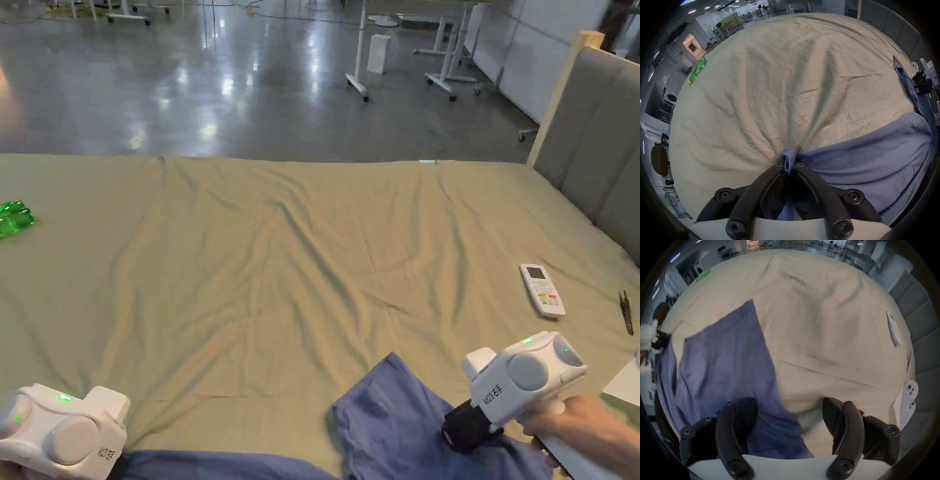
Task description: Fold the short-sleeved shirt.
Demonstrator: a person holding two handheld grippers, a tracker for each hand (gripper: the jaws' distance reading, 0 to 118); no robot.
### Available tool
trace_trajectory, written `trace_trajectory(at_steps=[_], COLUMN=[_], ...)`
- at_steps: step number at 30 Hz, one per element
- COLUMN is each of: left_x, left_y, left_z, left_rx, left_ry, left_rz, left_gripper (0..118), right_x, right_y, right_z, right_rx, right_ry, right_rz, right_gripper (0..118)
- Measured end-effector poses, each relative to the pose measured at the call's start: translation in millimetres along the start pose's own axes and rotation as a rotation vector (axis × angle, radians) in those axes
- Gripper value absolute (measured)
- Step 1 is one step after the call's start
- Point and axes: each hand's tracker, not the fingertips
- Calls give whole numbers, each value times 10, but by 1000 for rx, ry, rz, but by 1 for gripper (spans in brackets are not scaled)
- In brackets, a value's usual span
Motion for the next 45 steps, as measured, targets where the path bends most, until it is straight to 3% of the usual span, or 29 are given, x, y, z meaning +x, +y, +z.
trace_trajectory(at_steps=[2,4,6,11,16,24,25,28,33,35,37,39,45], left_x=[-103,-101,-154,-382,-688,-1080,-1171,-1283,-1358,-1423,-1488,-1523,-1517], left_y=[86,68,-1,-326,-611,-914,-924,-911,-840,-792,-753,-677,-536], left_z=[-96,-92,-126,368,1509,3292,3469,4013,4852,5109,5279,5415,5571], left_rx=[-2,8,42,284,568,892,939,1045,1164,1205,1249,1260,1278], left_ry=[3,7,6,-55,-188,-177,-148,-102,0,9,23,61,91], left_rz=[1,12,45,190,283,304,300,295,282,297,312,291,314], left_gripper=[7,7,7,6,6,6,6,6,6,6,6,6,6], right_x=[-22,-59,-82,18,22,73,63,64,70,-34,-90,-62,-142], right_y=[15,5,-7,-226,-558,-941,-937,-836,-699,-646,-594,-486,-288], right_z=[-15,55,157,812,1973,3771,3981,4519,5273,5517,5734,5809,6017], right_rx=[16,29,33,285,555,955,993,1085,1208,1254,1323,1308,1347], right_ry=[32,65,80,138,140,85,57,-161,-277,-343,-475,-436,-495], right_rz=[-3,5,-8,-191,-276,-445,-428,-405,-428,-399,-294,-320,-323], right_gripper=[48,3,3,3,3,2,2,2,2,2,2,2,2])
